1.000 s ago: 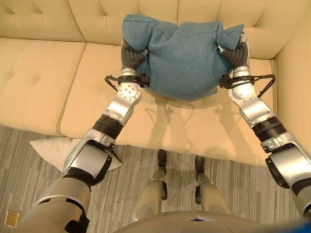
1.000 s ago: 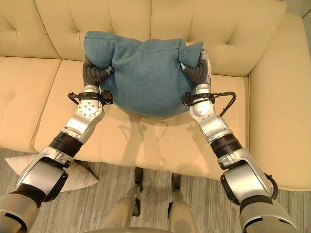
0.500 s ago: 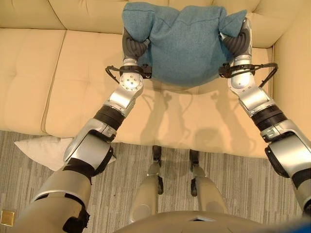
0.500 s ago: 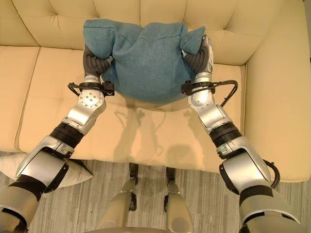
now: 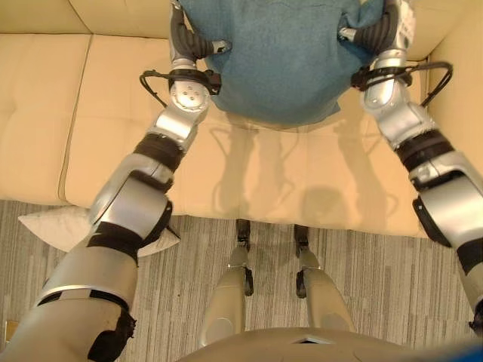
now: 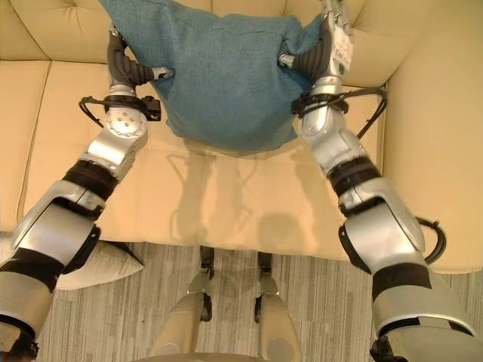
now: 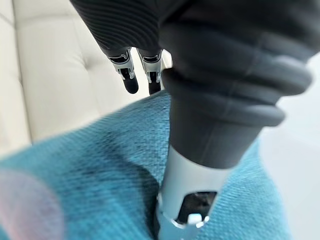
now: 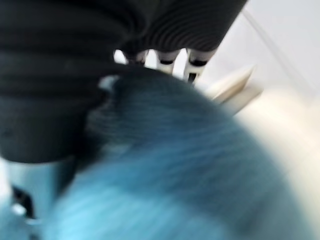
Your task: Pick up all the scattered cushions and arrange them neatly on the sofa.
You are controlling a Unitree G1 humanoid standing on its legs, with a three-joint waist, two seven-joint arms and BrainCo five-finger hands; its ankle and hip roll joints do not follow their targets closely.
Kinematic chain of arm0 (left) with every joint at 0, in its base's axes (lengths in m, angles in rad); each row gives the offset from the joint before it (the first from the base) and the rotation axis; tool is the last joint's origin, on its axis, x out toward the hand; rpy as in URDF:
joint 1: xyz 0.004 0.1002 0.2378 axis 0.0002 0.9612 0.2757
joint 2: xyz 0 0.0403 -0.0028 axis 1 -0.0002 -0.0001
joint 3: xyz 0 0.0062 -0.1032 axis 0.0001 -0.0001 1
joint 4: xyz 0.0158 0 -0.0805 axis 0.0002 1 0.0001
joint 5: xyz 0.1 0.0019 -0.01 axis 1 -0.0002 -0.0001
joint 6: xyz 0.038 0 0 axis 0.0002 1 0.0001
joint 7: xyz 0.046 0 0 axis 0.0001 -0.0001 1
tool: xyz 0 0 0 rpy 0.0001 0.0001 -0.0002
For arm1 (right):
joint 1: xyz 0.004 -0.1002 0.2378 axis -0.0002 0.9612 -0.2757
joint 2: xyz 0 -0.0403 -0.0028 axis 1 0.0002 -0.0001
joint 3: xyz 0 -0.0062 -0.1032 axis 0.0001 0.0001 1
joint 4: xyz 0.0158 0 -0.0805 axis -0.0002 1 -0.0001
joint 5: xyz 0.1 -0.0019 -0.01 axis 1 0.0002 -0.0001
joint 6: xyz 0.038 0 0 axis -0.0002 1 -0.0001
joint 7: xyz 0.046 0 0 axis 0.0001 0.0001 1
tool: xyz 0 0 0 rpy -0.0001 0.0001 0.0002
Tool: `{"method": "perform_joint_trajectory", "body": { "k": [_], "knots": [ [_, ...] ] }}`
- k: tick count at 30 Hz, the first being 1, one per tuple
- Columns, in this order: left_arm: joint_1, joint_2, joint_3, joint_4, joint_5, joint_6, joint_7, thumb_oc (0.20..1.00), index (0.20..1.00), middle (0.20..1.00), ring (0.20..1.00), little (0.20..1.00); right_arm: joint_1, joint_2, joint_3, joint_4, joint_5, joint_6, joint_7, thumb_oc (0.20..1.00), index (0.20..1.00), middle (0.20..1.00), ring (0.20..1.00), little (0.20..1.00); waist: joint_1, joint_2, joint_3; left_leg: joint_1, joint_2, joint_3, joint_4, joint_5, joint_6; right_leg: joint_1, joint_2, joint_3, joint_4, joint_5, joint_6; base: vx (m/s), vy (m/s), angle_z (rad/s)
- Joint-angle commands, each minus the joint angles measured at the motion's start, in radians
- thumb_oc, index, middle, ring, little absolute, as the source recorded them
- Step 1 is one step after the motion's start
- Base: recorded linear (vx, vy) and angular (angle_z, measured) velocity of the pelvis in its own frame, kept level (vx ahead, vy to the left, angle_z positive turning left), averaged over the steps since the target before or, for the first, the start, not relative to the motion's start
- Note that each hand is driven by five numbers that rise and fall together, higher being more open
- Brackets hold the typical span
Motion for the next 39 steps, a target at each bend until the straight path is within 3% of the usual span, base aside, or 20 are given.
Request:
{"method": "perform_joint_trajectory", "body": {
  "k": [1,7,8,11,13,15,19,20,24,29,30,31,32,39],
  "knots": [
    [-0.14,0.043,-0.006,0.055,0.021,-0.033,0.005,1.0,1.0,1.0,1.0,1.0,-0.093,-0.053,0.053,0.035,-0.023,0.019,-0.02,1.0,1.0,1.0,1.0,1.0,0.03,-0.018,-0.021,0.051,-0.015,-0.03,-0.002,-0.082,-0.064,-0.038,-0.003,-0.046,0.003,0.026,0.06,0.0,-0.026,0.06],
    [-0.139,0.157,-0.019,0.117,-0.003,-0.034,-0.034,1.0,1.0,1.0,1.0,1.0,-0.12,-0.202,0.138,0.152,0.016,0.028,0.021,1.0,1.0,1.0,1.0,1.0,0.037,-0.029,-0.039,0.063,-0.015,-0.036,-0.002,-0.082,-0.069,-0.019,-0.003,-0.055,0.003,0.022,0.065,0.01,-0.022,0.11],
    [-0.112,0.182,-0.004,0.089,-0.013,-0.047,-0.033,1.0,1.0,1.0,1.0,1.0,-0.095,-0.223,0.128,0.123,0.022,0.019,0.022,1.0,1.0,1.0,1.0,1.0,0.037,-0.03,-0.041,0.068,-0.015,-0.037,-0.002,-0.085,-0.069,-0.016,-0.003,-0.053,0.003,0.021,0.065,0.0,0.0,0.0],
    [0.1,0.253,0.08,-0.212,0.0,-0.106,-0.024,1.0,1.0,1.0,1.0,1.0,0.067,-0.298,0.051,-0.105,0.003,-0.005,0.024,1.0,1.0,1.0,1.0,1.0,0.039,-0.038,-0.05,0.095,-0.009,-0.034,-0.002,-0.097,-0.065,0.015,-0.002,-0.055,0.003,0.007,0.062,0.04,-0.025,0.01],
    [0.437,0.238,0.232,-0.514,0.048,-0.128,-0.034,1.0,1.0,1.0,1.0,1.0,0.42,-0.331,-0.181,-0.453,-0.059,-0.056,0.032,1.0,1.0,1.0,1.0,1.0,0.036,-0.042,-0.065,0.14,-0.003,-0.032,-0.002,-0.119,-0.056,0.063,-0.001,-0.058,0.003,-0.014,0.055,0.12,-0.034,0.05],
    [0.816,0.142,0.368,-0.748,0.057,-0.132,-0.118,1.0,1.0,1.0,1.0,1.0,0.863,-0.269,-0.414,-0.686,-0.058,-0.134,0.154,1.0,1.0,1.0,1.0,1.0,0.039,-0.049,-0.08,0.199,0.003,-0.028,-0.002,-0.142,-0.05,0.126,-0.005,-0.068,0.003,-0.038,0.051,0.17,-0.038,0.05],
    [1.101,0.089,0.437,-0.82,0.134,-0.093,-0.206,1.0,1.0,1.0,1.0,1.0,1.149,-0.148,-0.527,-0.745,-0.054,-0.171,0.265,1.0,1.0,1.0,1.0,1.0,0.048,-0.055,-0.088,0.27,0.008,-0.023,-0.002,-0.166,-0.042,0.197,-0.006,-0.082,0.003,-0.063,0.048,0.1,-0.008,-0.01],
    [1.21,0.052,0.461,-0.791,0.171,-0.075,-0.234,1.0,1.0,1.0,1.0,1.0,1.24,-0.085,-0.545,-0.728,-0.063,-0.177,0.309,1.0,1.0,1.0,1.0,1.0,0.053,-0.056,-0.093,0.301,0.008,-0.024,-0.002,-0.173,-0.039,0.229,-0.004,-0.088,0.003,-0.072,0.047,0.07,0.017,0.03],
    [1.31,0.016,0.44,-0.659,0.271,-0.047,-0.268,1.0,1.0,1.0,1.0,1.0,1.303,-0.025,-0.515,-0.649,-0.1,-0.18,0.351,1.0,1.0,1.0,1.0,1.0,0.065,-0.057,-0.099,0.36,0.009,-0.024,-0.002,-0.185,-0.032,0.291,-0.003,-0.094,0.003,-0.085,0.044,0.02,0.026,0.09],
    [1.337,-0.06,0.351,-0.325,0.345,-0.02,-0.326,1.0,1.0,1.0,1.0,1.0,1.319,0.038,-0.375,-0.424,-0.162,-0.178,0.393,1.0,1.0,1.0,1.0,1.0,0.071,-0.061,-0.109,0.427,0.006,-0.021,-0.002,-0.199,-0.024,0.363,-0.002,-0.104,0.003,-0.096,0.043,-0.03,0.057,0.06],
    [1.333,-0.087,0.347,-0.192,0.361,-0.01,-0.338,1.0,1.0,1.0,1.0,1.0,1.323,0.06,-0.342,-0.353,-0.17,-0.174,0.406,1.0,1.0,1.0,1.0,1.0,0.074,-0.064,-0.12,0.445,0.004,-0.02,-0.002,-0.204,-0.023,0.383,-0.003,-0.105,0.003,-0.098,0.043,-0.03,0.047,-0.01],
    [1.333,-0.087,0.347,-0.192,0.361,-0.01,-0.338,1.0,1.0,1.0,1.0,1.0,1.323,0.06,-0.342,-0.353,-0.17,-0.174,0.406,1.0,1.0,1.0,1.0,1.0,0.074,-0.064,-0.12,0.445,0.004,-0.02,-0.002,-0.204,-0.023,0.383,-0.003,-0.105,0.003,-0.098,0.043,-0.01,0.08,-0.03],
    [1.33,-0.129,0.359,-0.038,0.356,-0.001,-0.353,1.0,1.0,1.0,1.0,1.0,1.331,0.104,-0.304,-0.224,-0.181,-0.163,0.424,1.0,1.0,1.0,1.0,1.0,0.081,-0.068,-0.132,0.481,-0.002,-0.021,-0.002,-0.218,-0.018,0.415,-0.006,-0.104,0.003,-0.105,0.042,0.0,0.051,-0.05],
    [1.346,-0.17,0.377,0.208,0.413,0.03,-0.375,1.0,1.0,1.0,1.0,1.0,1.391,0.222,-0.278,0.061,-0.161,-0.135,0.468,1.0,1.0,1.0,1.0,1.0,0.112,-0.075,-0.122,0.568,-0.028,-0.036,-0.002,-0.243,0.005,0.489,-0.025,-0.104,0.032,-0.108,0.047,0.0,0.094,-0.02]
  ]
}}
